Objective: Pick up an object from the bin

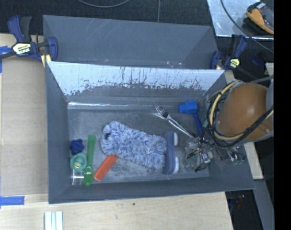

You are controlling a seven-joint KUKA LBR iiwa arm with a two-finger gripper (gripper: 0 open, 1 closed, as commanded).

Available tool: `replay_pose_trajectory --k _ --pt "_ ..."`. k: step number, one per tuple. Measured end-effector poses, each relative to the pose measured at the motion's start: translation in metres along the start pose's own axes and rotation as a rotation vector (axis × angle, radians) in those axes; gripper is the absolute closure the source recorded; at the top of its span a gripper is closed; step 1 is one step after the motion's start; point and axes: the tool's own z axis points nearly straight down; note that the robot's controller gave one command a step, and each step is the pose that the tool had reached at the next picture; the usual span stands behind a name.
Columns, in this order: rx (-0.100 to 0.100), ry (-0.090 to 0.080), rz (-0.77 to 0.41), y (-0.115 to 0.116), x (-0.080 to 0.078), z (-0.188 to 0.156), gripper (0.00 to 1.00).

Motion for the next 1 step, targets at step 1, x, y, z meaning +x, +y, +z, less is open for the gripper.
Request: replay_pose_trajectory --k 1 --pt "-0.002 0.004 0.02 -0.0106 0.005 -0.1076 1.0"
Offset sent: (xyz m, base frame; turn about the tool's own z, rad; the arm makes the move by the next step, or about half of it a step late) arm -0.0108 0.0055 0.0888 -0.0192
